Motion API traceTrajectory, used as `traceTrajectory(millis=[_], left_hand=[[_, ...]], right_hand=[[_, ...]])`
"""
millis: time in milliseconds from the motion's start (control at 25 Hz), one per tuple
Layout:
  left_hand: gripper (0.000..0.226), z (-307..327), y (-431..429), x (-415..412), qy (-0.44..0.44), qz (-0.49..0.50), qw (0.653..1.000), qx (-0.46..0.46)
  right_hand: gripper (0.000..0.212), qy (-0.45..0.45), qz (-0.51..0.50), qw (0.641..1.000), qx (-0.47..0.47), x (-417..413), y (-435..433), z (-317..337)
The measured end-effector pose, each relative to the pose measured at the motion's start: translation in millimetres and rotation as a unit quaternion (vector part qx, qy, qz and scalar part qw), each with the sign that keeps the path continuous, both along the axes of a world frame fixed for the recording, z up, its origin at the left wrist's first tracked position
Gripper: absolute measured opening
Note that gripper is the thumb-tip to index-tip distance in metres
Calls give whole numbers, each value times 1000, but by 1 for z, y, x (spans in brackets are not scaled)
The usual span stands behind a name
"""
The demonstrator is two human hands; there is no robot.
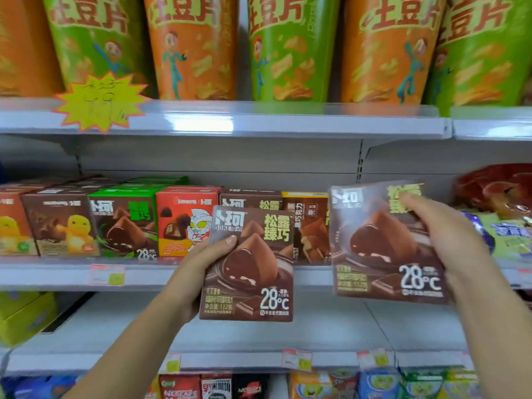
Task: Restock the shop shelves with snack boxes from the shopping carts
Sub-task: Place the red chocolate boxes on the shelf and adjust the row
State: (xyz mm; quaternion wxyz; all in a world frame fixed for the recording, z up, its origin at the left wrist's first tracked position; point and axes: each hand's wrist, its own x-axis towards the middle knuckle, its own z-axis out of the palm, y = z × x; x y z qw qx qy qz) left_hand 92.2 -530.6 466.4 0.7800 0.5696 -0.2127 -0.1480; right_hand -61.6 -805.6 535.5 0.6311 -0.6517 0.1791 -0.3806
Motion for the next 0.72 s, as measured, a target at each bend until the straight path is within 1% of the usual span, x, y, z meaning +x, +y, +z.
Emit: traceTrajectory(millis=[80, 160, 280, 320, 400, 480, 560, 600, 640, 680, 720], left_hand=[[26, 8, -4, 1, -9, -2, 1000, -8], [22, 15, -9, 1, -21, -2, 1000, -12], [30, 24, -15, 1, -30, 8, 999, -20], [31, 28, -16, 1, -30, 12, 999, -20], [17, 32, -19, 3, -28, 36, 998, -32], [11, 35, -19, 6, -20, 66, 997, -42], [9, 39, -17, 8, -17, 100, 994, -44], [7, 40, -16, 8, -13, 113, 992, -47], [12, 41, -14, 8, -10, 128, 990, -49], [19, 41, -11, 8, -7, 141, 989, -46], [22, 41, -9, 8, -4, 150, 988, -45]], right_hand=[[32, -13, -108, 992, -67, -8, -22, 6], [35, -25, -159, 980, -115, -8, -40, 9], [32, 0, -169, 967, -191, 16, -69, 10], [37, 15, -169, 961, -218, 28, -79, 10], [51, 45, -154, 953, -256, 56, -96, 12], [53, 72, -118, 952, -272, 88, -108, 17], [50, 90, -52, 962, -250, 123, -114, 25], [48, 97, -1, 970, -222, 141, -116, 30], [45, 107, 61, 973, -195, 159, -116, 34], [42, 125, 125, 968, -176, 177, -115, 37], [44, 142, 183, 959, -166, 193, -114, 42]])
